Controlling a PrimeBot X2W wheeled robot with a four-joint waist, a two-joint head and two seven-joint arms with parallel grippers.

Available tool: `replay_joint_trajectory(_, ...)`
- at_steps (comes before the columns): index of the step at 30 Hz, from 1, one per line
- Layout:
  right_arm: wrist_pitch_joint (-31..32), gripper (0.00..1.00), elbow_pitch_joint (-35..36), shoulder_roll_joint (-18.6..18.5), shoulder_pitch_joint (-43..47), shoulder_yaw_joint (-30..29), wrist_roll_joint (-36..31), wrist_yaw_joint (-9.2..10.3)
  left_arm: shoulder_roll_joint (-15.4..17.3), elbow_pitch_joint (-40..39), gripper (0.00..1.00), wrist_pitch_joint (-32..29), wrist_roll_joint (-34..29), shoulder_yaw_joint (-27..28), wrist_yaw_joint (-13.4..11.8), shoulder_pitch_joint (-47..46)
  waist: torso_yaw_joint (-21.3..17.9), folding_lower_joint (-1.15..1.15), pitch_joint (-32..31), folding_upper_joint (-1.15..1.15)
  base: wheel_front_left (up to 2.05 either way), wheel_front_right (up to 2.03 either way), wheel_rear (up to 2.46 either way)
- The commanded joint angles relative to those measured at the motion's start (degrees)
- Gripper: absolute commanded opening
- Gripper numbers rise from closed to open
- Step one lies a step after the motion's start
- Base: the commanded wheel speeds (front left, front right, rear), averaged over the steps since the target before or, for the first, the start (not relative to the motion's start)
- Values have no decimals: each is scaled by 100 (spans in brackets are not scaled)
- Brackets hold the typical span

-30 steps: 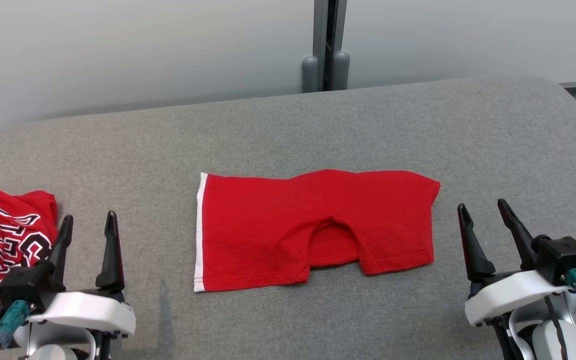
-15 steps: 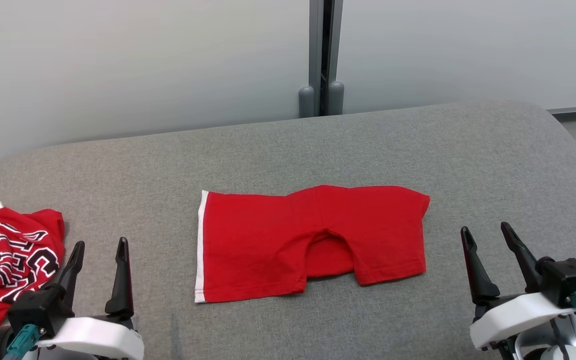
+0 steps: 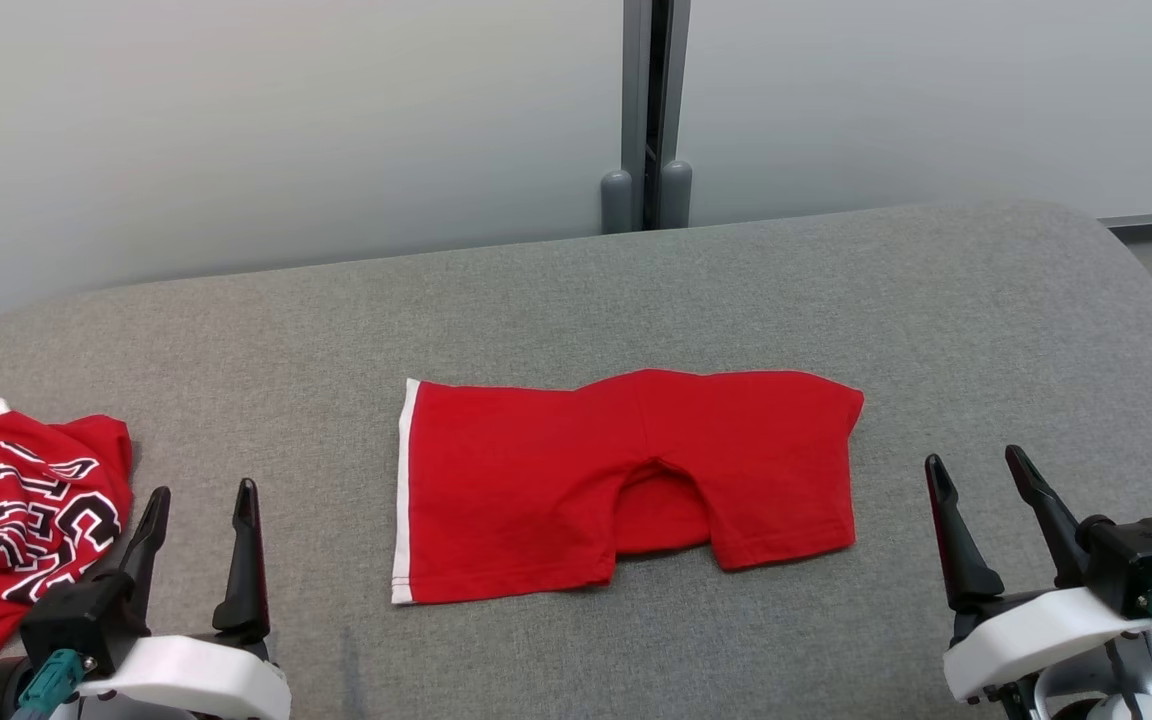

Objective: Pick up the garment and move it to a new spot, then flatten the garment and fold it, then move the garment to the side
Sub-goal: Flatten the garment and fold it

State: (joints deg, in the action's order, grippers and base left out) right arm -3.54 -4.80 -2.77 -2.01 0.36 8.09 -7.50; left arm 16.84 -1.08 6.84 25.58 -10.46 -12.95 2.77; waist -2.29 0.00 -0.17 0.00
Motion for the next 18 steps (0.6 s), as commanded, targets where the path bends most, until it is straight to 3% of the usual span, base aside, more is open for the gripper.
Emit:
replay_joint_trajectory(1, 4, 100, 0, -29, 37, -9, 26, 2, 27, -10, 100, 9, 11, 3, -34, 32, -4, 0, -3, 0, 0, 0, 0)
replay_joint_trajectory(11, 29, 100, -11, -29, 33, -38, -16, 2, 25, 11, 100, 5, 36, -33, -57, 18, 47, 0, 18, 0, 0, 0, 0)
replay_joint_trajectory(18, 112, 100, 48, -25, -148, 119, -199, 2, -31, 46, 100, 83, 83, -57, -20, -202, 553, 0, 134, 0, 0, 0, 0)
